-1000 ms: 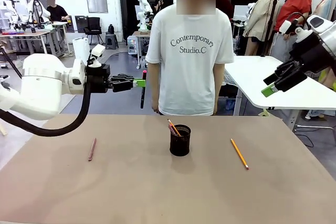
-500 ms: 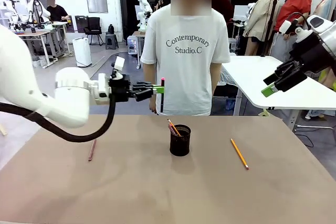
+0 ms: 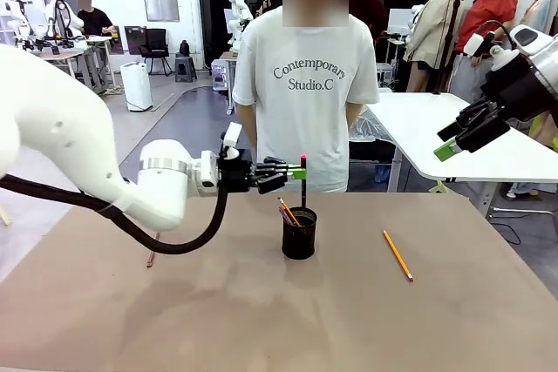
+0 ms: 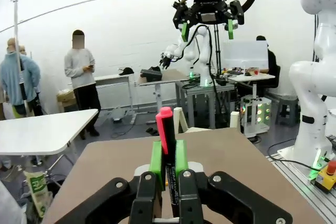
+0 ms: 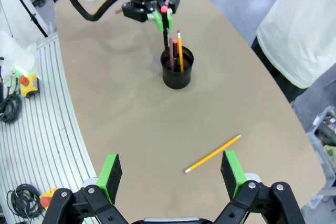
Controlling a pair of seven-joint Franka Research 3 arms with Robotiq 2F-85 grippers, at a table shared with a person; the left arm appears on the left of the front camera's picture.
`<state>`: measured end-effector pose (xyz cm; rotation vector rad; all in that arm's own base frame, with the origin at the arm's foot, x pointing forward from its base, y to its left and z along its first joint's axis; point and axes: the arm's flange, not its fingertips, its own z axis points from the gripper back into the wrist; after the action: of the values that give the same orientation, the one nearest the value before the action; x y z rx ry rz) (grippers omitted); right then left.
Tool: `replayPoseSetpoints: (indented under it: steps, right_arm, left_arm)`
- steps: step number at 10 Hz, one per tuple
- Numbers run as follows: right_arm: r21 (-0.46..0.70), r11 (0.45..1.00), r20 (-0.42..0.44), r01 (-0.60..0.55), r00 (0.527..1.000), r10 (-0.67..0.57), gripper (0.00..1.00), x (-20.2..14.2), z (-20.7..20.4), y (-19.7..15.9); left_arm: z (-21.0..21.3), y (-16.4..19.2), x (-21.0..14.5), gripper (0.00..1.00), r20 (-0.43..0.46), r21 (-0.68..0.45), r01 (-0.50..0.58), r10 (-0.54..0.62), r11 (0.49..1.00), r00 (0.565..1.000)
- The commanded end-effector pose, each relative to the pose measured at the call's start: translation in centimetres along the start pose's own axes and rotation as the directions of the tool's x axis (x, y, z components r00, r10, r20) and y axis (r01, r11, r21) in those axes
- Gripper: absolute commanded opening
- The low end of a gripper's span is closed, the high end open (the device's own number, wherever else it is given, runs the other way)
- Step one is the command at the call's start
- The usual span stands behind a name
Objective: Place the pens into the pen holder.
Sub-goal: Pick up a writing instrument from the table and place it into the Pen holder.
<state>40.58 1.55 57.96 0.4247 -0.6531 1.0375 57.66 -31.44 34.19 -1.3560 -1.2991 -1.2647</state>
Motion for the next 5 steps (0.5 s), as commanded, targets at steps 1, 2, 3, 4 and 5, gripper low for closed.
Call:
replayPoseSetpoints:
  steps: [1, 2, 3, 4, 5]
  right_arm:
    - [0.005, 1.0, 0.01, -0.003, 1.0, 0.003, 1.0, 0.1, 0.1, 0.0]
    - [0.005, 1.0, 0.01, -0.003, 1.0, 0.003, 1.0, 0.1, 0.1, 0.0]
    - [0.005, 1.0, 0.01, -0.003, 1.0, 0.003, 1.0, 0.1, 0.1, 0.0]
    - [0.005, 1.0, 0.01, -0.003, 1.0, 0.003, 1.0, 0.1, 0.1, 0.0]
    - [0.005, 1.0, 0.01, -0.003, 1.0, 0.003, 1.0, 0.1, 0.1, 0.0]
  left_arm:
    - [-0.7, 1.2, -0.8, 0.0, 0.014, -0.055, 0.025, -0.024, 0.998, 1.0]
    - [-0.8, 1.4, -1.3, 0.0, -0.008, -0.057, 0.041, -0.042, 0.998, 0.999]
    - [-0.6, 2.0, -2.2, 0.0, -0.025, -0.054, 0.072, -0.073, 0.996, 0.997]
    - [-0.3, 2.4, -2.6, 0.0, -0.032, -0.035, 0.077, -0.078, 0.996, 0.996]
    - [-0.1, 2.5, -2.7, 0.0, -0.033, -0.026, 0.072, -0.073, 0.997, 0.997]
